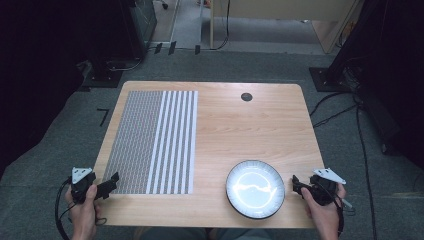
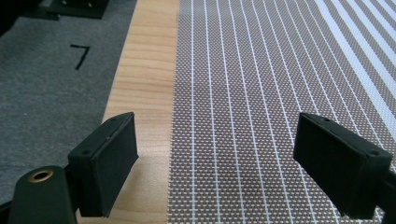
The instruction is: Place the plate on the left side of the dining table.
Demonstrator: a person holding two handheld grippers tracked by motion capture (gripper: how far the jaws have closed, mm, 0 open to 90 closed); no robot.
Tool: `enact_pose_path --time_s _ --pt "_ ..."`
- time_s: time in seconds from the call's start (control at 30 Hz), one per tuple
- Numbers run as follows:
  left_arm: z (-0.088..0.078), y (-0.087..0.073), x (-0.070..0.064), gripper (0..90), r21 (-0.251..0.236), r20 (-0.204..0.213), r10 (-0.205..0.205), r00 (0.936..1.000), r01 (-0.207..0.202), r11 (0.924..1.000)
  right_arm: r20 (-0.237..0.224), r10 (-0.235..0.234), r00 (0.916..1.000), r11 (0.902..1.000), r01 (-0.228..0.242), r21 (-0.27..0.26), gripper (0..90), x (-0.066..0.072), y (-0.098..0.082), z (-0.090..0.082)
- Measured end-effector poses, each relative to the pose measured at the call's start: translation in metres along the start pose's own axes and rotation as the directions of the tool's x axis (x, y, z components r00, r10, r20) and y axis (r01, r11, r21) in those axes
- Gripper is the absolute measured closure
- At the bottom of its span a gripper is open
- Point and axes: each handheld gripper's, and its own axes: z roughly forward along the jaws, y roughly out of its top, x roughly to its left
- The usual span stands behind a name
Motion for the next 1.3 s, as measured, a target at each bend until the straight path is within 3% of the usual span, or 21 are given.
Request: enact_pose_path --time_s 0.27,0.43,0.57,0.77,1.0,1.17,1.3 --pt "-0.001 0.002 -0.01 13.5 0.0 -0.006 0.033 0.9994 -0.033 0.9994 0.0 0.007 1.0 1.0 -0.007 -0.007 14.4 -0.001 0.0 -0.001" --pt "-0.008 0.006 -0.019 12.9 -0.022 0.015 0.039 0.9991 -0.038 0.999 -0.023 0.059 0.998 0.998 -0.059 -0.021 14.6 -0.01 0.0 -0.002" --pt "-0.008 0.007 -0.027 11.7 -0.021 0.034 0.05 0.9982 -0.049 0.9986 -0.004 0.046 0.9989 0.998 -0.047 -0.042 14.9 -0.012 0.0 -0.006" --pt "-0.004 0.007 -0.042 11.8 -0.008 0.018 0.09 0.9958 -0.09 0.9959 0.0 0.048 0.9988 0.9972 -0.048 -0.057 14.9 -0.008 0.004 -0.012" --pt "-0.004 0.012 -0.063 11.8 -0.014 0.061 0.111 0.9919 -0.111 0.9937 -0.007 0.031 0.9995 0.9971 -0.032 -0.07 15.0 0.002 0.007 -0.02" --pt "-0.004 0.015 -0.078 11.8 -0.018 0.091 0.128 0.9876 -0.127 0.9918 -0.026 0.051 0.9984 0.9957 -0.053 -0.076 15.3 0.005 0.009 -0.023" --pt "-0.004 0.017 -0.094 11.9 -0.02 0.117 0.155 0.981 -0.154 0.9878 -0.037 0.055 0.9978 0.995 -0.058 -0.081 15.5 0.008 0.011 -0.025"
